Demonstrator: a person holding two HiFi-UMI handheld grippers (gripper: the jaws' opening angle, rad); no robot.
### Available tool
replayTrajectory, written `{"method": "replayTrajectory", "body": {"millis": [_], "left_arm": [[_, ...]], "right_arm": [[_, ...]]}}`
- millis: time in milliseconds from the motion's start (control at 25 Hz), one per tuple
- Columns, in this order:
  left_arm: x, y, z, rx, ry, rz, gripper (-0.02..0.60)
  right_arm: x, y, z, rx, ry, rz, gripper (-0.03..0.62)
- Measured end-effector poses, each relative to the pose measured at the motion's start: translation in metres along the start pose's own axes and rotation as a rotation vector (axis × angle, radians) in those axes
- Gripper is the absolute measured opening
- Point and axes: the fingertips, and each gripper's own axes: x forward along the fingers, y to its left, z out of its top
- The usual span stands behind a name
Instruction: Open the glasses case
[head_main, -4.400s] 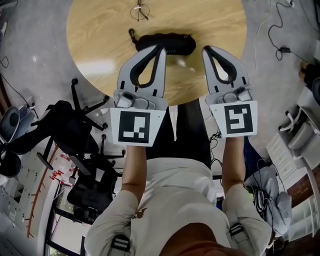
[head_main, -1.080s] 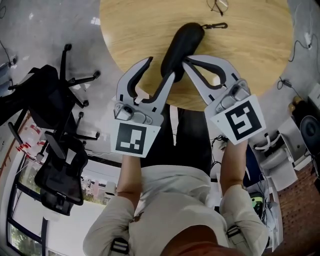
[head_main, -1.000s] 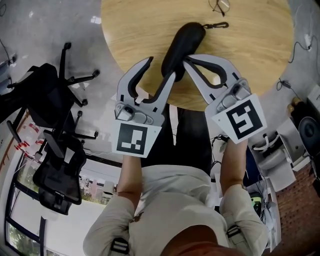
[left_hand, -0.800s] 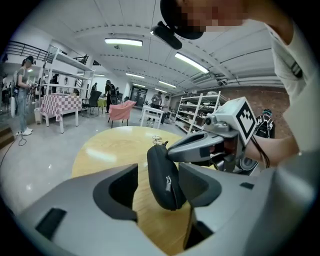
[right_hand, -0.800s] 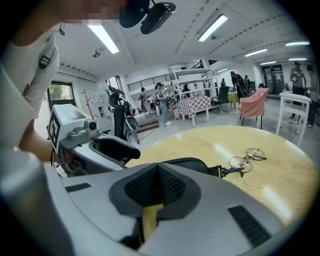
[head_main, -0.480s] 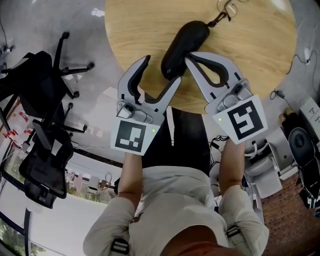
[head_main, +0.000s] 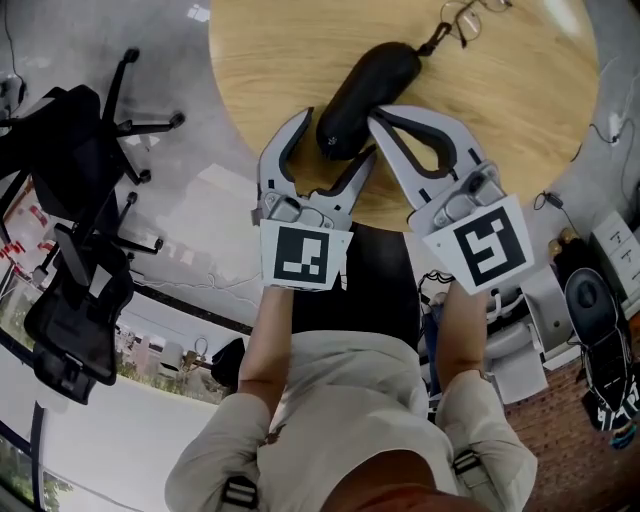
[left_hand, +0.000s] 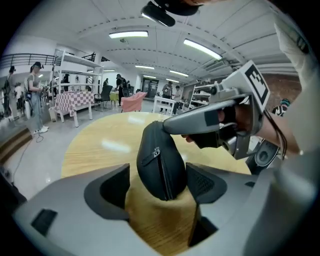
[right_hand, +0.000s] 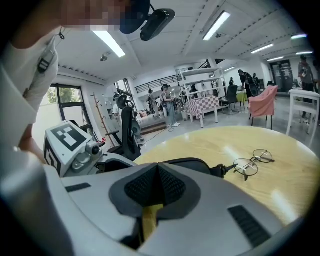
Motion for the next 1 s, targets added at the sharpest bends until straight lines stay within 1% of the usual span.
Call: {"method": "replayTrajectory", "body": {"millis": [120,200,240,280,480,680,840,1000], "left_arm": [[0.006,0.002,-0.008,0.023,0.037,0.060,0.350],[0.007,0.003,-0.011,0.043,0.050,0.074,0.346],[0.006,0.004,-0.010,0.051,0.048,0.073,0.321],[0.005,0.004,-0.009,0.057,0.041,0.066,0.285],[-0.002,0.001,0.013,0.129,-0.006,-0.006,0.279],[-0.007,0.003,0.033,0.157,-0.055,-0.060,0.279],[-0.004,0.006,0.044,0.160,-0.085,-0.064,0.279],[-0.002,0.005,0.051,0.212,-0.085,-0.079,0.278]], "right_arm": [[-0.001,0.000,-0.002,0.010,-0.002,0.001,0.020],[-0.002,-0.001,-0.003,0.019,-0.004,0.000,0.020],[-0.004,-0.002,-0.004,0.022,-0.006,-0.002,0.020],[-0.005,-0.004,-0.005,0.024,-0.007,-0.007,0.020],[-0.015,-0.012,-0.001,0.043,-0.024,-0.054,0.020],[-0.018,-0.022,0.009,0.051,-0.049,-0.098,0.020],[-0.022,-0.026,0.011,0.057,-0.055,-0.123,0.020],[-0.026,-0.030,0.011,0.062,-0.058,-0.151,0.020]]}}
